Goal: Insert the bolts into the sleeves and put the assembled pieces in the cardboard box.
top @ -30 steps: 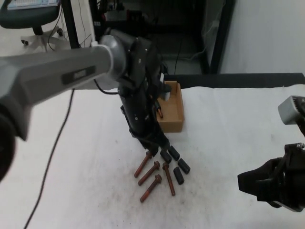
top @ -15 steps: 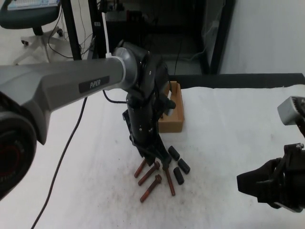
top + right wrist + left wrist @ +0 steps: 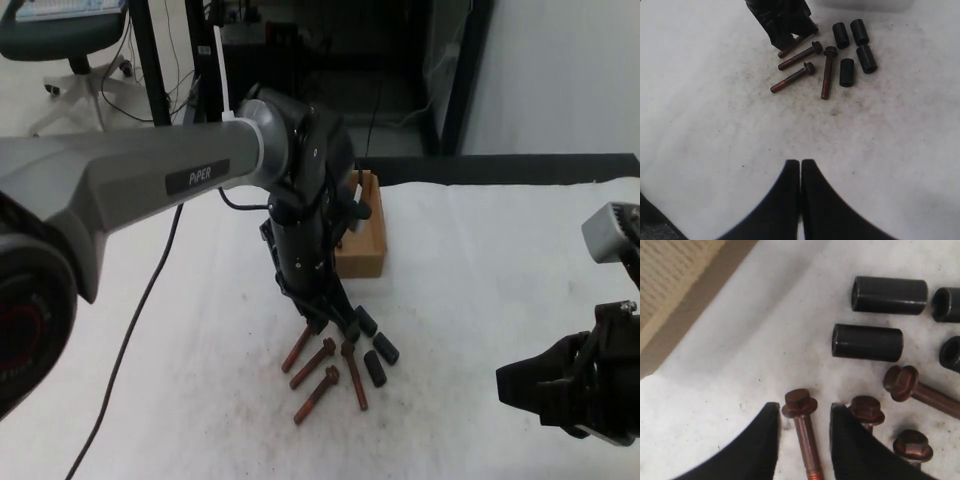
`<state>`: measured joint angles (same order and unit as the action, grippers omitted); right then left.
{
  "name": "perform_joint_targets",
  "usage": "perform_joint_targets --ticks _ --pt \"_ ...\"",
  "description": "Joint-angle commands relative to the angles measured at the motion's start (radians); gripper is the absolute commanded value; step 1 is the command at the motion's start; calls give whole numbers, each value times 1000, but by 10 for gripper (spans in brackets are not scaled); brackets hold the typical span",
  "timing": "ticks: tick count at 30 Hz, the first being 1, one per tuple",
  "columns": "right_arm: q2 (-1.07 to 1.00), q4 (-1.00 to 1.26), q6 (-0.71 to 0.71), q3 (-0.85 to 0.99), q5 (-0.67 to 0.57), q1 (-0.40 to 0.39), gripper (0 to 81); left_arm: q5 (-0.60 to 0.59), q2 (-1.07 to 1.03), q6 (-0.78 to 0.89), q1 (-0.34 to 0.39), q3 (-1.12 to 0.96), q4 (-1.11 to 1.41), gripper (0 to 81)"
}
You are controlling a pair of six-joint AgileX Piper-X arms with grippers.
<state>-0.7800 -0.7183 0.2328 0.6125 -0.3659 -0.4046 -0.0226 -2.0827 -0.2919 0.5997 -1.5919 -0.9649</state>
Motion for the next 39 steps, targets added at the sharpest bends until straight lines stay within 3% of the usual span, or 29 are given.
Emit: perform_joint_targets --ticks 1,39 --pt "7 6 -10 0 -16 2 8 15 5 0 -1 -13 10 320" --pt "7 4 -10 -3 -15 2 8 15 -52 16 -19 19 56 320"
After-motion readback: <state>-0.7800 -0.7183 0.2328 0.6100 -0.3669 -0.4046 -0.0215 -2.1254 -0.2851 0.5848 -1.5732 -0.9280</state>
